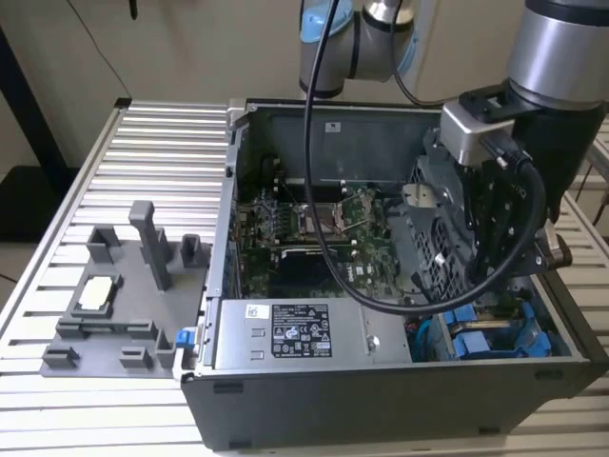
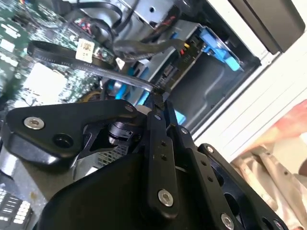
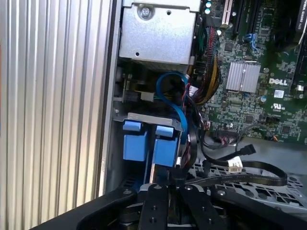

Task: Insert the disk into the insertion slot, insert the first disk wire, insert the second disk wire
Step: 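Insert the second disk wire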

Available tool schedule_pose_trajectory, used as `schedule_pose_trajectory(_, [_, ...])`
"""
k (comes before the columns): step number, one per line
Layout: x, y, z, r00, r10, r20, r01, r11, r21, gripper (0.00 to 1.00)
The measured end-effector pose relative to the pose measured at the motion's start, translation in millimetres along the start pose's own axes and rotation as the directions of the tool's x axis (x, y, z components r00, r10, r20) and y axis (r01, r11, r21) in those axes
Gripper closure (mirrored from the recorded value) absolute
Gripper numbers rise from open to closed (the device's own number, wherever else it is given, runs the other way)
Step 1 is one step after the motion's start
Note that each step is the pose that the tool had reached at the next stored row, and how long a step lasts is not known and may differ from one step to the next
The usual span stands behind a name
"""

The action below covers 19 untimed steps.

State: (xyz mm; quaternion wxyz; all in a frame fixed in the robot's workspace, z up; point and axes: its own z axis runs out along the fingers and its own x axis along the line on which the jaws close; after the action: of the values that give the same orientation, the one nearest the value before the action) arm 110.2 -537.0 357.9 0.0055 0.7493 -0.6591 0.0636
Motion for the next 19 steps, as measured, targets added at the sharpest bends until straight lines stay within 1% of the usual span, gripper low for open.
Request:
schedule_pose_trajectory(2, [0.7,0.0,0.1,0.9994,0.003,0.0356,-0.003,1.0000,0.0034,0.84])
schedule_pose_trajectory(4, [1.6,0.0,0.2,0.9977,0.005,0.0673,-0.006,1.0000,0.0053,0.84])
schedule_pose_trajectory(5, [2.2,0.0,0.4,0.9970,0.006,0.0773,-0.007,1.0000,0.0047,0.84])
schedule_pose_trajectory(6, [3.6,-0.7,0.6,0.9968,0.006,0.0795,-0.006,1.0000,0.0009,0.84])
schedule_pose_trajectory(12, [14.6,-3.9,2.0,0.9965,0.006,0.0840,-0.003,0.9995,-0.0329,0.84])
schedule_pose_trajectory(19, [27.2,-7.8,3.6,0.9960,0.006,0.0886,0.000,0.9975,-0.0705,0.84])
